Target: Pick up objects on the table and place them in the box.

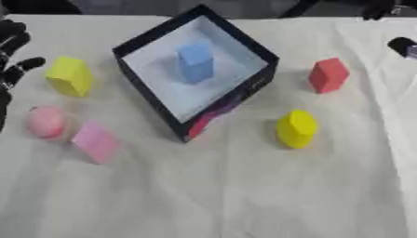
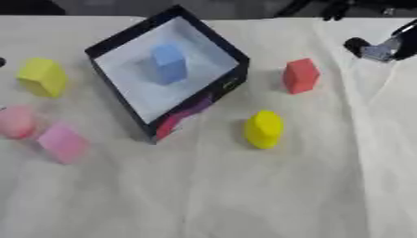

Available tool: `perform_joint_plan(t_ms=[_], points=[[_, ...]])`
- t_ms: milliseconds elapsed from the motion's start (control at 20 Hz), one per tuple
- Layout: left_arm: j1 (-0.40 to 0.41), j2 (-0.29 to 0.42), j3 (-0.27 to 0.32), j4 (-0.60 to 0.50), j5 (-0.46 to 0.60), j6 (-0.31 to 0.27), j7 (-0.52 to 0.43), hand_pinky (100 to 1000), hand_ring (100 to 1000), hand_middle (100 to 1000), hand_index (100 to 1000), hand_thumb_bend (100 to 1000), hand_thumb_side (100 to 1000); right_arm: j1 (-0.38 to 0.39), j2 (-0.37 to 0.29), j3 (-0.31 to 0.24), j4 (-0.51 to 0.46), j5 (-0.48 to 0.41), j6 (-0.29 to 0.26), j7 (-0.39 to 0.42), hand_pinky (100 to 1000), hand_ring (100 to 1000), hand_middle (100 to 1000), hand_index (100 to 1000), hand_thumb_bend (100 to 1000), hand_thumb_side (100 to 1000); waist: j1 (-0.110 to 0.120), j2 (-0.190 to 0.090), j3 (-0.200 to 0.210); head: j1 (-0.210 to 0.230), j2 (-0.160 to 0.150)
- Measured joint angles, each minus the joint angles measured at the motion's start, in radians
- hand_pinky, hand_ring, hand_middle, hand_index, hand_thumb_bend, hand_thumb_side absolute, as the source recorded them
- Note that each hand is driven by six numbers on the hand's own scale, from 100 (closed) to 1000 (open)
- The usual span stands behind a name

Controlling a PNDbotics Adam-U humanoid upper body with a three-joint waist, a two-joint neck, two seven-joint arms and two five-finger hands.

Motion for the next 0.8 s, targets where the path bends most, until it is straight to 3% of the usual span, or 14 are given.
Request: perform_joint_plan(t_ms=[300, 800], points=[[0.000, 0.000, -0.003, 0.000, -0.001, -0.001, -0.002, 798, 960, 829, 819, 108, 800, -0.025, 0.049, 0.037, 0.026, -0.012, 0.009, 0.009, 877, 800, 804, 911, 100, 302, 0.000, 0.000, 0.001, -0.003, 0.000], [0.000, 0.000, -0.007, 0.000, -0.003, -0.002, -0.011, 800, 964, 830, 818, 104, 798, -0.005, 0.048, 0.121, -0.116, -0.022, 0.026, 0.026, 879, 802, 809, 909, 100, 323, 0.000, 0.000, 0.006, 0.000, 0.000]])
